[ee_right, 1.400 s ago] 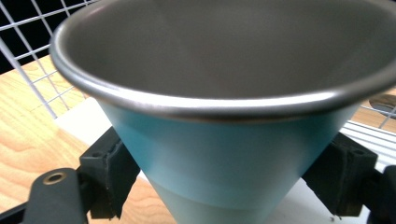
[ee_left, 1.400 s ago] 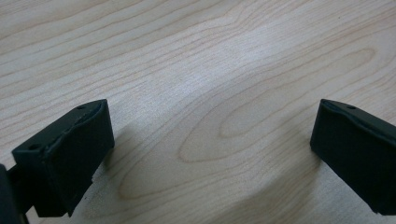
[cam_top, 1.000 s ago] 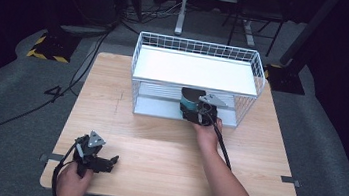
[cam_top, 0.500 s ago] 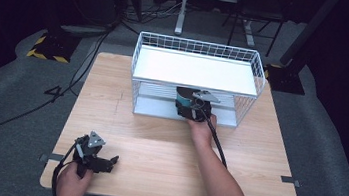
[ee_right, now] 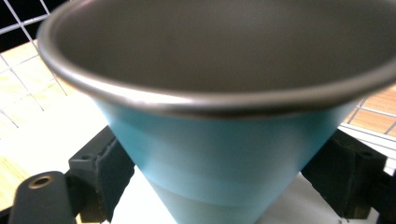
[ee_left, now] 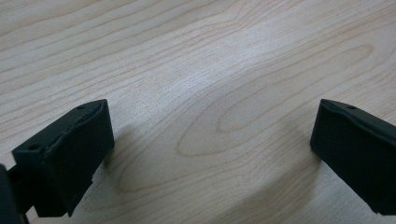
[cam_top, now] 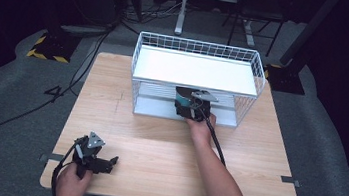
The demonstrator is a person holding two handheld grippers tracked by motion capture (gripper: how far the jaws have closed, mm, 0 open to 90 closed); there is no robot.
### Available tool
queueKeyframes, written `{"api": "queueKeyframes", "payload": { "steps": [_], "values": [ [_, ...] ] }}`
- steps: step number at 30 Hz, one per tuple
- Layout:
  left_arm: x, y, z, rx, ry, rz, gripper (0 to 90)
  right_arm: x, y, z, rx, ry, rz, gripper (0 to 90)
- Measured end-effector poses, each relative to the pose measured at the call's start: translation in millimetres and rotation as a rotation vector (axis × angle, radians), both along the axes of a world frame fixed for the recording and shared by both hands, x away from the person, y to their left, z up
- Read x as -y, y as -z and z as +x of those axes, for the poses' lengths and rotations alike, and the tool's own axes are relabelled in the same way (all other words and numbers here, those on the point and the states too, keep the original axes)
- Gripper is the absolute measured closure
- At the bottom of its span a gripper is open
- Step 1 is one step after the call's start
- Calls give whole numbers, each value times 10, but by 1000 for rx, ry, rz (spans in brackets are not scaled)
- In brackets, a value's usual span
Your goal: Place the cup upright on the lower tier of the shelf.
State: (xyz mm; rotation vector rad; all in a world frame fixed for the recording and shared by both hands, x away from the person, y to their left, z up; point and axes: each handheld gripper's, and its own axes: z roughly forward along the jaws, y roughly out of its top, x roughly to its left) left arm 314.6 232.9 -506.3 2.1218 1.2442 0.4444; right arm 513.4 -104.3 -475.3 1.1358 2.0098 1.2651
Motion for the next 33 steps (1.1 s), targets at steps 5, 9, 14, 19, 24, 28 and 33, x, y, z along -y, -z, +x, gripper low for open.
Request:
{"api": "queueKeyframes", "payload": {
  "steps": [5,9,14,19,24,28,33],
  "values": [
    [1,-1,7,-1,3,2,0,22,-28,-19,9,-5,-10,150],
    [1,-2,8,-1,3,2,0,48,-40,-60,13,-8,-10,150],
    [14,0,32,1,1,1,0,132,-69,-140,9,-6,1,149],
    [18,-4,44,-2,3,7,0,213,-124,-222,17,-4,8,150],
    [19,-5,46,-1,2,8,0,305,-225,-387,11,-55,-3,149],
    [20,-5,45,-1,1,9,0,349,-285,-463,8,-76,-16,150],
    [22,-2,45,0,0,5,0,462,-440,-636,8,-127,-30,150]
  ]
}}
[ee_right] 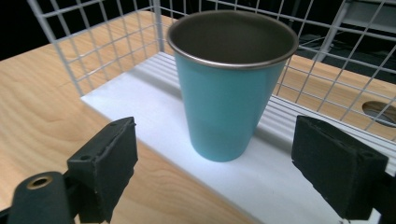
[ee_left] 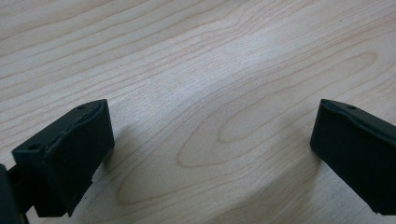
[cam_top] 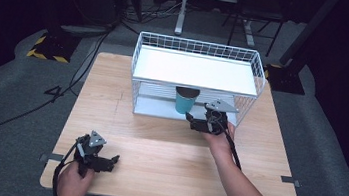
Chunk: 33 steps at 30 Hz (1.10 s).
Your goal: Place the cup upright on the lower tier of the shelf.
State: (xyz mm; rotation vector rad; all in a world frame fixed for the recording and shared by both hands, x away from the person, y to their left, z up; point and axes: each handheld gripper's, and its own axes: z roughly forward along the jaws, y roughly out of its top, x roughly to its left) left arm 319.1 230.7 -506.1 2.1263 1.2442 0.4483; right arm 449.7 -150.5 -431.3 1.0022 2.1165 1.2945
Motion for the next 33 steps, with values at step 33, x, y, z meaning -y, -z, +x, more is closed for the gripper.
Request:
{"api": "queueKeyframes", "payload": {
  "steps": [33],
  "values": [
    [-1,0,-4,1,-1,1,0,1176,-180,-975,-94,-95,-6,162]
  ]
}}
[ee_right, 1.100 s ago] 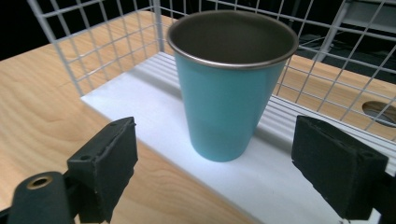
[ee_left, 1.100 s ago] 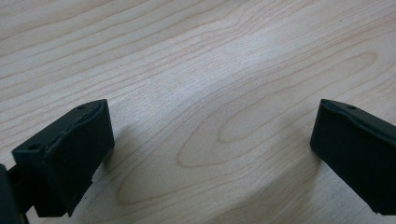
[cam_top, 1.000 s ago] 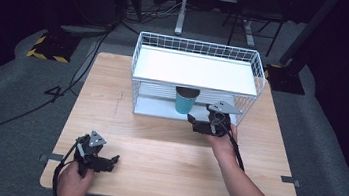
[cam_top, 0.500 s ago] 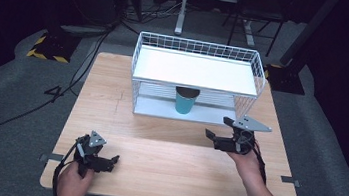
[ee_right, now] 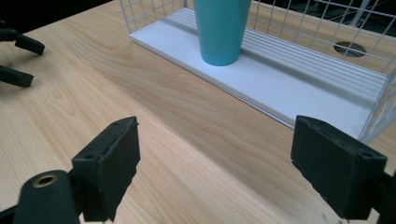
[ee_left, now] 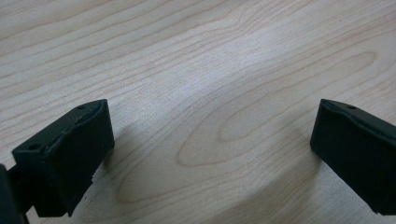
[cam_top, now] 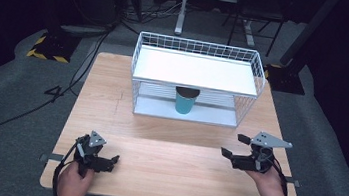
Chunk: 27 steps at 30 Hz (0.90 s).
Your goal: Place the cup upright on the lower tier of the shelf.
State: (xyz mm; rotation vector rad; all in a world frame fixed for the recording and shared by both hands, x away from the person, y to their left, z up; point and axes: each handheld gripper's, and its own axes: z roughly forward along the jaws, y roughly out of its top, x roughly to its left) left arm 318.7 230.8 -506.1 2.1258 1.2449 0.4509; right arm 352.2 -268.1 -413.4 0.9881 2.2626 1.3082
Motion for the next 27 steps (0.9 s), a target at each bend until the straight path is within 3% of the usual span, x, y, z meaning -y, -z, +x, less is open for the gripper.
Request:
{"api": "queueKeyframes", "payload": {
  "steps": [6,7,12,18,22,27],
  "values": [
    [0,0,0,0,0,0,0,161,62,-169,11,18,25,163],
    [3,0,-1,-1,-1,-1,0,238,132,-241,27,31,37,163],
    [2,0,0,-1,-1,-1,0,385,240,-321,15,36,25,165],
    [1,0,1,0,-1,0,0,505,372,-364,3,53,13,168],
    [2,0,0,-1,-1,-1,0,551,472,-366,0,67,-36,170],
    [2,0,0,-1,-1,-2,0,586,592,-317,-60,85,-44,170]
  ]
}}
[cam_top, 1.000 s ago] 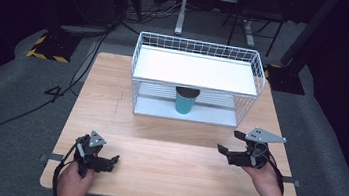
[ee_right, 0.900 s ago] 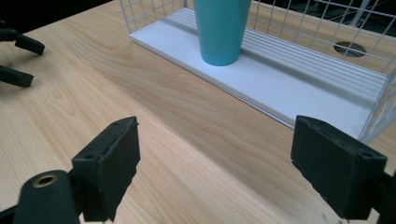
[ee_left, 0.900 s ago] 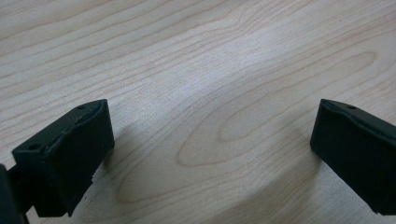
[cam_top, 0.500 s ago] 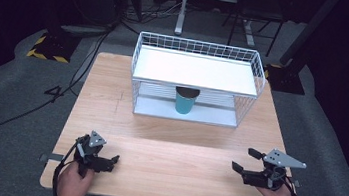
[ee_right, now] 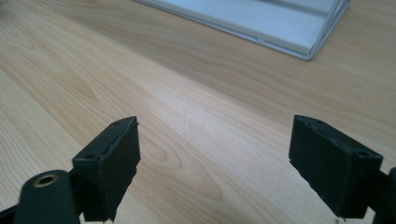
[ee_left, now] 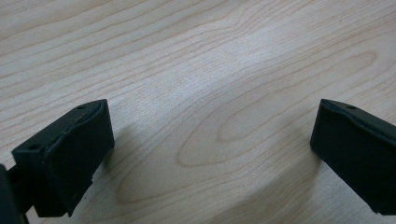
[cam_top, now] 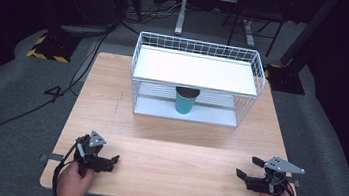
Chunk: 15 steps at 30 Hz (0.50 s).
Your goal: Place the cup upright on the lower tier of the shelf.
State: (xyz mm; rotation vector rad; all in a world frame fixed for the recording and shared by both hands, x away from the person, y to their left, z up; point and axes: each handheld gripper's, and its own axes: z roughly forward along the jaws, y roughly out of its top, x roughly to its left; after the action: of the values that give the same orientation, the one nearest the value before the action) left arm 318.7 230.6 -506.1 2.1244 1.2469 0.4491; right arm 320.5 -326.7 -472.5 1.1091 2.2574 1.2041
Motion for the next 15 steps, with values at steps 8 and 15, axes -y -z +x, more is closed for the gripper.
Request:
{"api": "queueKeyframes", "payload": {
  "steps": [8,15],
  "values": [
    [2,0,1,-1,2,-1,0,28,155,42,-27,48,-57,170],
    [2,0,1,-1,2,0,0,51,240,72,-33,73,-109,165]
  ]
}}
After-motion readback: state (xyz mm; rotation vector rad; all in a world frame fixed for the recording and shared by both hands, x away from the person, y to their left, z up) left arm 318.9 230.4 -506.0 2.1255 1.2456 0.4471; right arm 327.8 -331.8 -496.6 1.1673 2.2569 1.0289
